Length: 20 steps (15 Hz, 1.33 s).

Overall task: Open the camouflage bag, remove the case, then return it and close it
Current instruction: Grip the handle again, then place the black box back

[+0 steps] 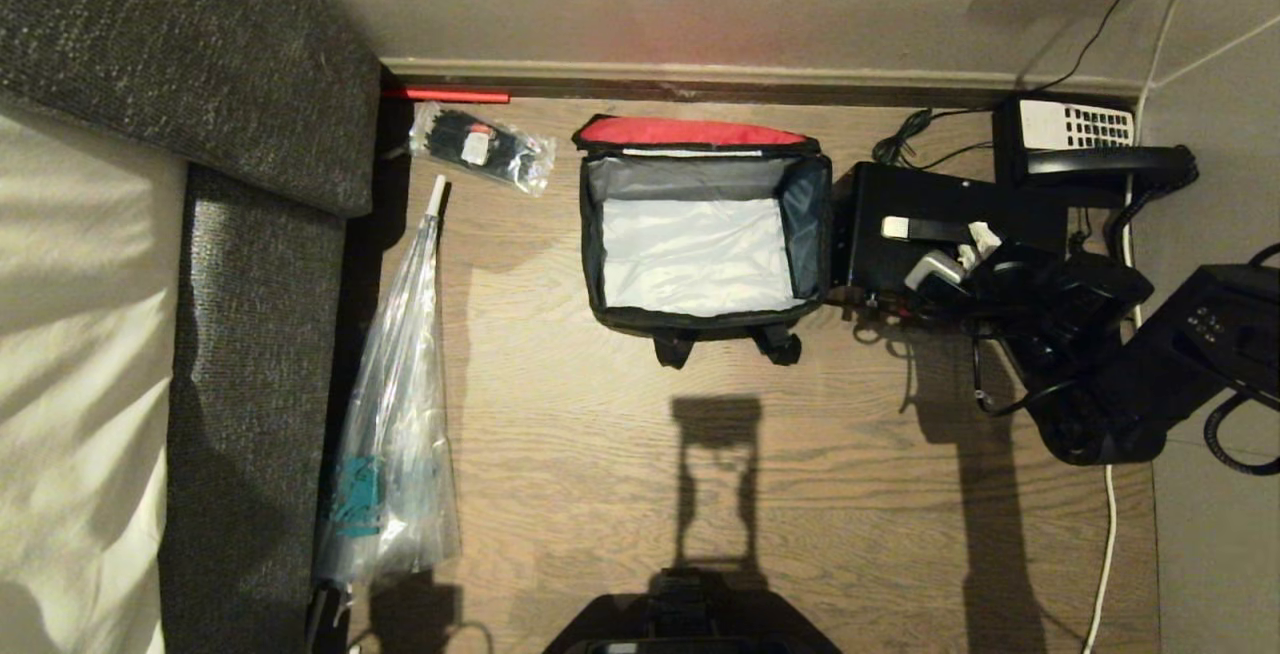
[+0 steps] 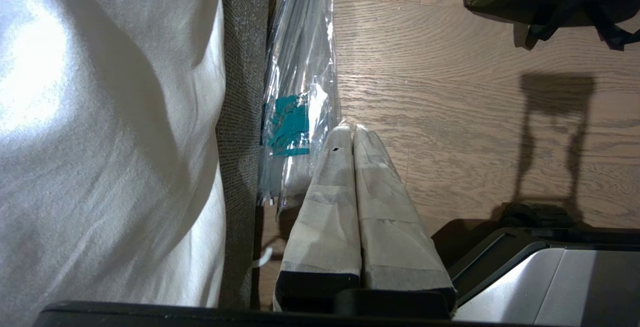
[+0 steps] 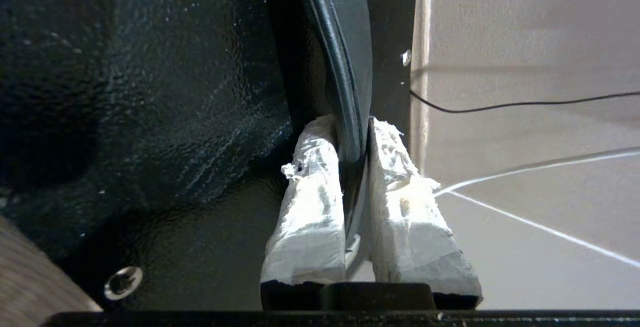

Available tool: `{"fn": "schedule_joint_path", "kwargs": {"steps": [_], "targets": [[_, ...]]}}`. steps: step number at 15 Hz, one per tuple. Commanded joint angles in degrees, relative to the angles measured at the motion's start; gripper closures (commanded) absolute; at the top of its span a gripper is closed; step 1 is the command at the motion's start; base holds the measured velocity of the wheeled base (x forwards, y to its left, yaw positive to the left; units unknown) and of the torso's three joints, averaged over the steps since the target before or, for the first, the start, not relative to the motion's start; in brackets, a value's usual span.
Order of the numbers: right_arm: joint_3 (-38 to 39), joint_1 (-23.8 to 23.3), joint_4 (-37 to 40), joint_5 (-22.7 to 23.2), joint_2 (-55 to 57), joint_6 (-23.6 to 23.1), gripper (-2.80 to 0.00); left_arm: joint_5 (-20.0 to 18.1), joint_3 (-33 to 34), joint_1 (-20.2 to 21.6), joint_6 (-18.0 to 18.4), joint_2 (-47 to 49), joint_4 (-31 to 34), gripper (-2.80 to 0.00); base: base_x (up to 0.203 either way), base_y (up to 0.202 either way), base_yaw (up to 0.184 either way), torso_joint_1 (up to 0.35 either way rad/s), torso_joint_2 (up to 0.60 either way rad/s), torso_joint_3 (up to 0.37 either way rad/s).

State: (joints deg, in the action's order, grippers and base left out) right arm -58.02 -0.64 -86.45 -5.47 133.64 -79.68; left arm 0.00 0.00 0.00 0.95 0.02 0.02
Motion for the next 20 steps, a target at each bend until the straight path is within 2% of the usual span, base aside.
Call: {"fn": "schedule_joint_path", "kwargs": {"steps": [1, 6, 20], "targets": [[-0.2, 0.7, -1.2, 0.1, -3.8, -1.7, 0.00, 0.0, 0.0, 0.0, 0.0, 0.0, 0.0, 0.00, 0.000, 0.000, 0.000, 0.000, 0.00, 0.000], [2.7, 1.4, -1.2, 0.1, -10.8, -5.6, 0.00, 0.0, 0.0, 0.0, 0.0, 0.0, 0.0, 0.00, 0.000, 0.000, 0.000, 0.000, 0.00, 0.000], [4.9, 1.3, -1.2, -0.4, -20.1, -6.8, 0.00, 0.0, 0.0, 0.0, 0.0, 0.0, 0.0, 0.00, 0.000, 0.000, 0.000, 0.000, 0.00, 0.000]]}}
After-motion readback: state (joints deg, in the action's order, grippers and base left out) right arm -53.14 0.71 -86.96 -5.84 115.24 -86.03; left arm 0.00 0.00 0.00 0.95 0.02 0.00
